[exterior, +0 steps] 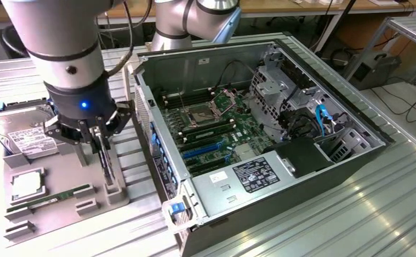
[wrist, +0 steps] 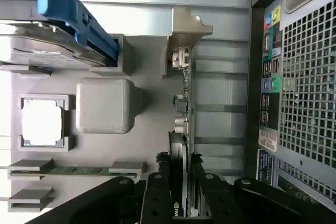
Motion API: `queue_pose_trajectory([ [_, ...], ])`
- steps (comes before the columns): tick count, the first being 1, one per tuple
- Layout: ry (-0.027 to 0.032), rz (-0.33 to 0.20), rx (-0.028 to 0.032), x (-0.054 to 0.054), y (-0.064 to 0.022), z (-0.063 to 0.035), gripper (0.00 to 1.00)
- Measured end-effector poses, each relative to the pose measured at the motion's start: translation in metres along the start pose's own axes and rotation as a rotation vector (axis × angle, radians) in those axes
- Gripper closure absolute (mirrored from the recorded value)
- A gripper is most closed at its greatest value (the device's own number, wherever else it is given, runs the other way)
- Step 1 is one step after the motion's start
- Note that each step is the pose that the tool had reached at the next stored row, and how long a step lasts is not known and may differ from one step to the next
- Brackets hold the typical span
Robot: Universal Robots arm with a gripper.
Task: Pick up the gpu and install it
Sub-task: 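Pick up the gpu and move the gpu toward the slot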
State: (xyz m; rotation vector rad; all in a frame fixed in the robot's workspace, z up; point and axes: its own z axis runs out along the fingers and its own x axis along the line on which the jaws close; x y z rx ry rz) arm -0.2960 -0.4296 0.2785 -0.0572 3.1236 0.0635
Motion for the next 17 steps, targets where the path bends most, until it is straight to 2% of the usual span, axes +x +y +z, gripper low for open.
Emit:
queue_pose_trajectory([
  [1, -0.0005, 0.001, -0.0001, 0.000, 0.0006, -0.0139, 0.74],
  [2, -0.0006, 0.001, 0.0000, 0.000, 0.0009, -0.0237, 0.74],
  [10, -0.0009, 0.002, 0.0000, -0.001, 0.0018, -0.0609, 0.74],
  [12, -0.0007, 0.002, 0.0001, -0.001, 0.0015, -0.0740, 0.74],
  [17, -0.0009, 0.002, -0.0001, -0.002, 0.0004, -0.0972, 0.74],
])
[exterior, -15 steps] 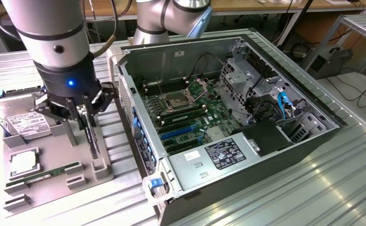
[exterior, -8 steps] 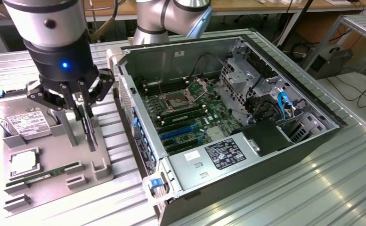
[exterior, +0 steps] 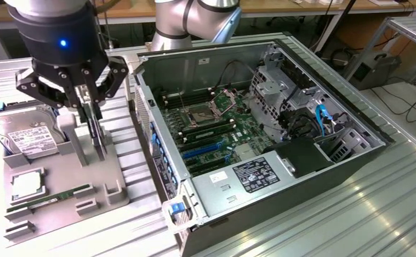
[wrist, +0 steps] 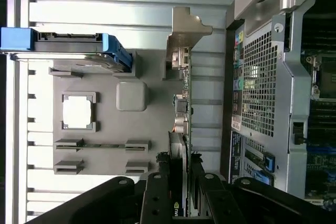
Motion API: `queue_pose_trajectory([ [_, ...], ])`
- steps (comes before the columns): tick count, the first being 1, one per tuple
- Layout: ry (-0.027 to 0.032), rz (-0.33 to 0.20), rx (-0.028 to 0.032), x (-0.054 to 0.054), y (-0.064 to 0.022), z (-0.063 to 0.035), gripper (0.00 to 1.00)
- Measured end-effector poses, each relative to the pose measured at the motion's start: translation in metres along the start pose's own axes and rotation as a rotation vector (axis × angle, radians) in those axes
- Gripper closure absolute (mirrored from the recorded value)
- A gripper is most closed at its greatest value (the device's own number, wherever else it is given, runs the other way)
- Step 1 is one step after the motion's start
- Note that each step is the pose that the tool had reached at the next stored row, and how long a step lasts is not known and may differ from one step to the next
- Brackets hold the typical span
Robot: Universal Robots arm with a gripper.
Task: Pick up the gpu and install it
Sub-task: 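Pick up the gpu and move the gpu toward the slot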
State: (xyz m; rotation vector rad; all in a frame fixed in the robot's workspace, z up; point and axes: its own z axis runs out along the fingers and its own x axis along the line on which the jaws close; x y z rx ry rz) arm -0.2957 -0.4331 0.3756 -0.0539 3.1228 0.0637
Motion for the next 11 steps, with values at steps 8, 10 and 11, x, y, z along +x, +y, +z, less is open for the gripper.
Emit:
queue_pose_trajectory([
  [8, 0.0003, 0.000, 0.0000, -0.009, -0.0038, -0.0363, 0.74],
  [10, 0.0005, 0.000, 0.0000, -0.017, -0.0058, -0.0497, 0.74],
  [11, 0.0006, 0.000, 0.0000, -0.021, -0.0068, -0.0546, 0.74],
])
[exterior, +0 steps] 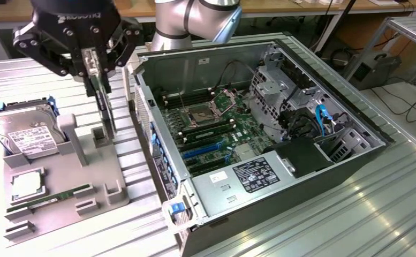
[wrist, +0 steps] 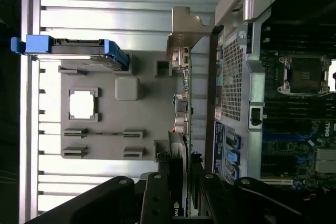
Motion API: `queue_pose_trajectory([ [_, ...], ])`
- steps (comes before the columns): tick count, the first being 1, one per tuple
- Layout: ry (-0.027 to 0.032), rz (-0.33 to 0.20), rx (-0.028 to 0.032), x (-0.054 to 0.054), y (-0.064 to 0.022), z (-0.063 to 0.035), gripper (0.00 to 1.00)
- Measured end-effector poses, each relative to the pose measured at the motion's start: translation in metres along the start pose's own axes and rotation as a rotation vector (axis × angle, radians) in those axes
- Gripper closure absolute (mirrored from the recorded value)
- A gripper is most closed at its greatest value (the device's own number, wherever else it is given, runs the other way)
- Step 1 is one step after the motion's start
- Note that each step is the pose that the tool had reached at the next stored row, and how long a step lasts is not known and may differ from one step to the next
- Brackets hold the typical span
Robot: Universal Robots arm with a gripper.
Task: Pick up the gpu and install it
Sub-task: 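Pick up the gpu and move the gpu toward the slot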
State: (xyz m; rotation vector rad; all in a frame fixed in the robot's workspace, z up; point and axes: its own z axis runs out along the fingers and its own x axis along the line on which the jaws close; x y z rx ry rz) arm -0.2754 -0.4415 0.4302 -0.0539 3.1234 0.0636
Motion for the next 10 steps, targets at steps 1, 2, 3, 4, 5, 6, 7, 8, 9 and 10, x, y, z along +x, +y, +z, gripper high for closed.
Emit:
queue_pose_trajectory([
  [1, 0.0001, 0.000, -0.0003, -0.005, -0.0012, -0.0040, 0.74],
  [2, 0.0000, 0.000, -0.0009, -0.009, -0.0022, -0.0061, 0.74],
  [3, -0.0001, 0.000, -0.0023, -0.015, -0.0033, -0.0078, 0.74],
  [4, -0.0003, 0.000, -0.0038, -0.019, -0.0044, -0.0089, 0.74],
  [5, -0.0003, 0.000, -0.0055, -0.024, -0.0055, -0.0100, 0.74],
  [6, -0.0002, 0.000, -0.0072, -0.029, -0.0066, -0.0109, 0.74],
  [7, -0.0003, 0.000, -0.0096, -0.035, -0.0078, -0.0119, 0.74],
  [8, -0.0004, 0.000, -0.0115, -0.040, -0.0088, -0.0125, 0.74],
  [9, -0.0004, 0.000, -0.0136, -0.045, -0.0098, -0.0131, 0.74],
  [10, -0.0005, 0.000, -0.0153, -0.049, -0.0106, -0.0135, 0.74],
])
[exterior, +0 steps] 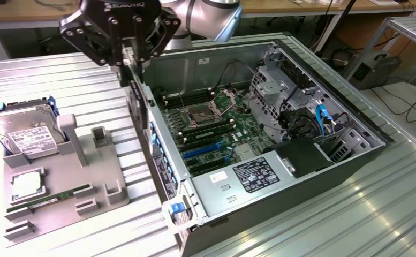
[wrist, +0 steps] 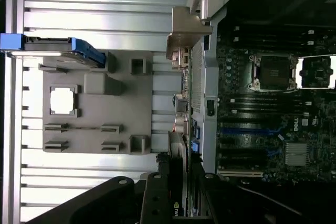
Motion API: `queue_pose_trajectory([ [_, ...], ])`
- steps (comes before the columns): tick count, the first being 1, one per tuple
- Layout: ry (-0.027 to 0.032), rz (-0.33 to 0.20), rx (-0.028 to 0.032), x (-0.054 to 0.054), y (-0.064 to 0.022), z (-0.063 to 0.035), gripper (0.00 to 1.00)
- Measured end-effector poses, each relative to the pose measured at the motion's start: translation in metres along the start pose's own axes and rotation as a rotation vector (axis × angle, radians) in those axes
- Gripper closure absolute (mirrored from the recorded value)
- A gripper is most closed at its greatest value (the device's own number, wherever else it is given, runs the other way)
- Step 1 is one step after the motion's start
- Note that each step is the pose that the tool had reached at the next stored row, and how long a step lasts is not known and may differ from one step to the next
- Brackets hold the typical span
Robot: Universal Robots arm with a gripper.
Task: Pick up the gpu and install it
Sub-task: 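Pick up the gpu and move the gpu toward the slot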
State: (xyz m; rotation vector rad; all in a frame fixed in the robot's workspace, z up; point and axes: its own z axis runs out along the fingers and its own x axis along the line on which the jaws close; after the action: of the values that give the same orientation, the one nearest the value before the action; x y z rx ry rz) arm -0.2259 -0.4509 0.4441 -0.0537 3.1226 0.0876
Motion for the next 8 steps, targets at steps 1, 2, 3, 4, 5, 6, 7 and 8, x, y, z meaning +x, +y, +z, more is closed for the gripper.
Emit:
queue_pose_trajectory([
  [1, -0.0001, 0.000, -0.0027, -0.006, -0.0008, -0.0003, 0.74],
  [2, -0.0002, 0.000, -0.0064, -0.011, -0.0015, -0.0004, 0.74],
  [3, -0.0004, 0.000, -0.0121, -0.019, -0.0022, -0.0003, 0.74],
  [4, -0.0006, 0.000, -0.0164, -0.024, -0.0027, -0.0002, 0.74],
  [5, -0.0007, 0.000, -0.0199, -0.029, -0.0030, -0.0002, 0.74],
  [6, -0.0009, 0.000, -0.0238, -0.035, -0.0034, 0.0000, 0.74],
  [7, -0.0009, 0.000, -0.0262, -0.040, -0.0037, 0.0000, 0.74],
  [8, -0.0011, 0.001, -0.0282, -0.045, -0.0041, 0.0001, 0.74],
])
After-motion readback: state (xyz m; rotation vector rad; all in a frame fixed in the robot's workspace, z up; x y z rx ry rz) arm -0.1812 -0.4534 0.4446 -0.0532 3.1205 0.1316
